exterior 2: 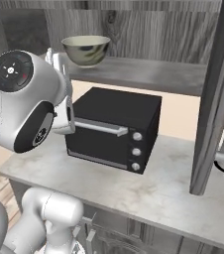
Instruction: Move the bowls from the cabinet to the plates on the dining table.
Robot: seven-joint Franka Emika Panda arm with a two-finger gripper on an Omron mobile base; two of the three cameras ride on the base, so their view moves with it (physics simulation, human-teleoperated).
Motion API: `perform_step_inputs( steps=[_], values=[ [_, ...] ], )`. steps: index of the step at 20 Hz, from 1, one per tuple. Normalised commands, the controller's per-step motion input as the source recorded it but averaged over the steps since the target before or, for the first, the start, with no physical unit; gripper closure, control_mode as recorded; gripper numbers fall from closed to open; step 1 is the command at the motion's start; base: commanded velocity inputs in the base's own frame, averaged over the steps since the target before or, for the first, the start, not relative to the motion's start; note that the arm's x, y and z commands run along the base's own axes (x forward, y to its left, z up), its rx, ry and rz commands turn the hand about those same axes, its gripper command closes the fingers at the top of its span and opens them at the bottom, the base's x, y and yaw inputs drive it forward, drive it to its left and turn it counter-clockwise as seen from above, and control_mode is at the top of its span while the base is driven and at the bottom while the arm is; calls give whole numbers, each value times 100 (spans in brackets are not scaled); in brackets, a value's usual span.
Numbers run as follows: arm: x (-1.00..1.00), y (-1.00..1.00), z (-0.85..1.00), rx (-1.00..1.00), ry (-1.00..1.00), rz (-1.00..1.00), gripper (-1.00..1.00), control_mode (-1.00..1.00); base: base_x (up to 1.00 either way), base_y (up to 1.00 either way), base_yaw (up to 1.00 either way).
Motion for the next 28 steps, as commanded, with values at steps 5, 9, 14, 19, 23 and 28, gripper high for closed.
perform_step_inputs(
  steps=[5, 9, 14, 19, 23, 28],
  values=[
    [0, 0, 0, 0, 0, 0, -100, 100, 4, -5, 17],
    [0, 0, 0, 0, 0, 0, -100, 100, 15, -2, 15],
    [0, 0, 0, 0, 0, 0, -100, 100, 18, -2, 11],
    [0, 0, 0, 0, 0, 0, -100, 100, 22, 0, 13],
    [0, 0, 0, 0, 0, 0, -100, 100, 20, 0, 21],
    [0, 0, 0, 0, 0, 0, -100, 100, 19, 0, 20]
  ],
)
